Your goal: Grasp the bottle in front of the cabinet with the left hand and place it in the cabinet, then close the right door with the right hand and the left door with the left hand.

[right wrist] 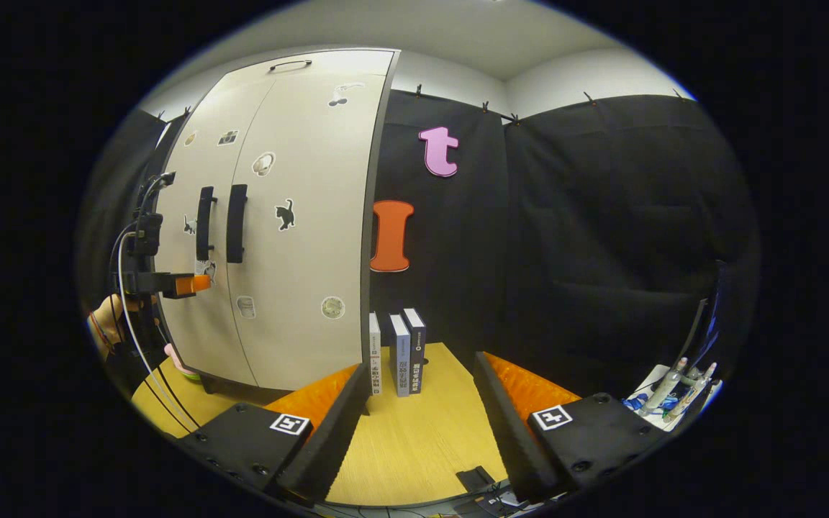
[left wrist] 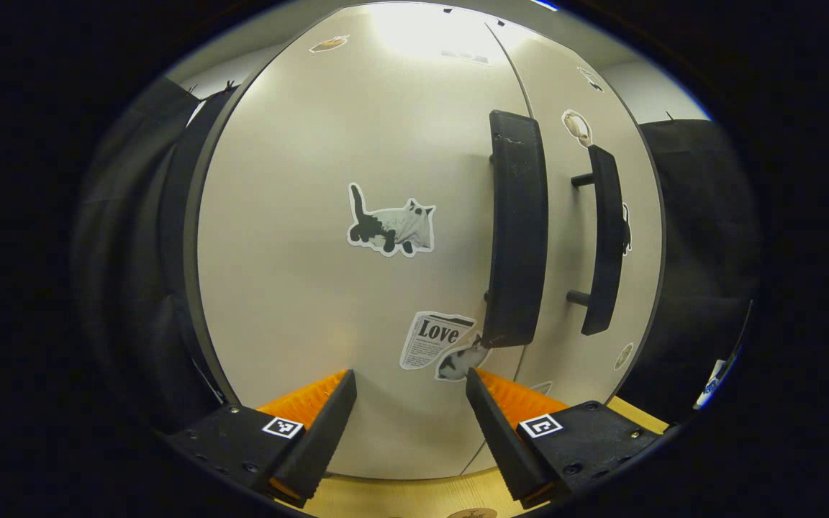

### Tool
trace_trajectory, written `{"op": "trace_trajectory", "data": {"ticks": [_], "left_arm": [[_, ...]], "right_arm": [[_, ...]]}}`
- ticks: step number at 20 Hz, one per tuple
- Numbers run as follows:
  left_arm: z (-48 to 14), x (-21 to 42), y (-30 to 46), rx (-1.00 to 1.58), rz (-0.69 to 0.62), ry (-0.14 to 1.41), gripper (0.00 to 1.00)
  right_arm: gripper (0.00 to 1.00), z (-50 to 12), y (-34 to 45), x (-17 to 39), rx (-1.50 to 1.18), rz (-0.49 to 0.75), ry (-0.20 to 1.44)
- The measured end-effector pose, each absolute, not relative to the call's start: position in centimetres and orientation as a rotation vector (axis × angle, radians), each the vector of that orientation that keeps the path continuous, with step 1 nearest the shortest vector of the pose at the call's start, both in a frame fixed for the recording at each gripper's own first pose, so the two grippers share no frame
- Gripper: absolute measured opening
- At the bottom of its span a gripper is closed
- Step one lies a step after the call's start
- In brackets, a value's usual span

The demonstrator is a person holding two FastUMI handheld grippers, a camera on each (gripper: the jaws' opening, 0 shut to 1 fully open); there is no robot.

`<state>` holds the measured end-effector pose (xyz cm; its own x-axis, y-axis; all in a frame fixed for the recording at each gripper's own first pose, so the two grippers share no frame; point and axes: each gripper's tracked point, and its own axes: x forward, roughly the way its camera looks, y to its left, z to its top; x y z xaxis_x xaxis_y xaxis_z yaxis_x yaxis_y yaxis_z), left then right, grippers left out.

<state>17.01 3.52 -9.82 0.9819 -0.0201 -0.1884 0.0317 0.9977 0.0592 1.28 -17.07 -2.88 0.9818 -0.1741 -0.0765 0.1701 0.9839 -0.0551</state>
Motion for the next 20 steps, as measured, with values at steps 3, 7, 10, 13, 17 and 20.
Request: {"op": "trace_trajectory", "data": {"ticks": [3, 7, 10, 13, 17, 20], "left_arm": [[-10.1, 17.3, 3.5, 0.086, 0.003, 0.193, 0.94], [-10.4, 17.4, 3.2, 0.115, 0.040, 0.189, 0.94], [-11.1, 16.5, 1.9, 0.066, 0.027, 0.213, 0.94], [-10.5, 14.6, 1.3, 0.054, 0.035, 0.214, 0.94], [-8.1, 10.9, 1.5, 0.060, 0.036, 0.198, 0.94], [-5.1, 8.4, 2.5, 0.067, 0.050, 0.172, 0.94]], "right_arm": [[0.96, -3.1, -17.9, 0.7, -0.050, -0.181, 0.078], [0.96, -3.3, -19.2, -0.2, -0.038, -0.182, 0.080], [0.96, -2.9, -20.0, -0.5, -0.038, -0.176, 0.073], [0.96, -2.2, -20.6, -0.7, -0.051, -0.152, 0.060], [0.96, -1.3, -20.4, 0.0, -0.051, -0.097, 0.049], [0.96, -0.1, -19.7, 0.9, -0.055, -0.056, 0.031]]}}
